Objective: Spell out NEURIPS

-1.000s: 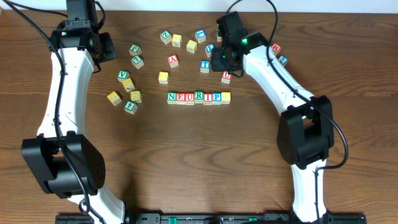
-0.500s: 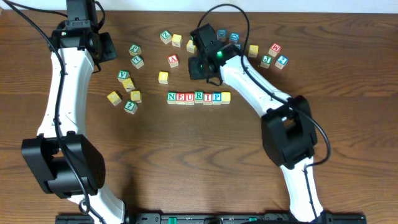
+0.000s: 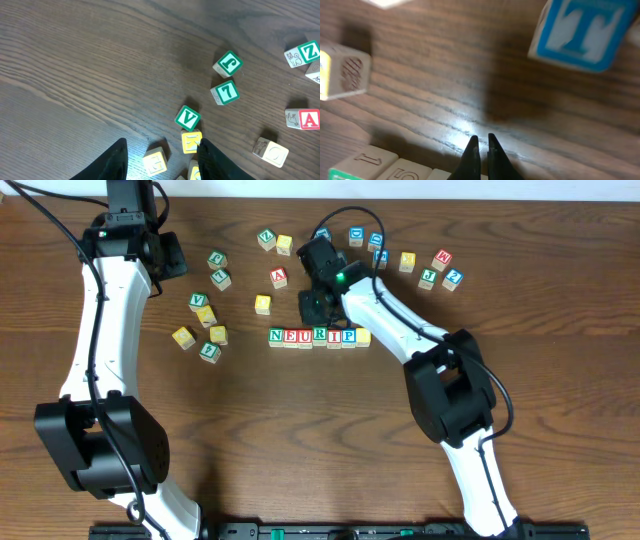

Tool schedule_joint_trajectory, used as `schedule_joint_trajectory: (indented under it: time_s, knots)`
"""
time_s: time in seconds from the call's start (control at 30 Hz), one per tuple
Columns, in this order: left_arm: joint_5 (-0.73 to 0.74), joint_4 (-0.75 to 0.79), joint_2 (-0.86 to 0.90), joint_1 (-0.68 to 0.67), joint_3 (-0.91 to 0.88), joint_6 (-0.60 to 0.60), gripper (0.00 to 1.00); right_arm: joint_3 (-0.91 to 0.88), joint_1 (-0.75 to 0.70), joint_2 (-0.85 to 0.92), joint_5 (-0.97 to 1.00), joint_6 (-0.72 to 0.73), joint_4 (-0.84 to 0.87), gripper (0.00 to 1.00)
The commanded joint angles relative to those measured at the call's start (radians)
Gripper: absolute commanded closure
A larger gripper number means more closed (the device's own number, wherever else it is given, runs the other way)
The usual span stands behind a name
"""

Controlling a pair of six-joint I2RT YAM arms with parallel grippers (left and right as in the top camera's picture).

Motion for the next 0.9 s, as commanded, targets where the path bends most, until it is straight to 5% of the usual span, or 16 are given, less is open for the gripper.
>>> schedule_joint_trajectory:
  time_s: [0.0, 0.87]
  knots:
    - [-0.013, -0.002, 0.013, 0.002, 0.013, 0.017, 0.55, -0.003, 0.01, 0.01, -0.003, 0.013, -0.019, 0.98]
    - [-0.013, -0.002, 0.013, 0.002, 0.013, 0.017, 0.56, -0.003, 0.02, 0.012, -0.006, 0.019, -0.063, 0.99]
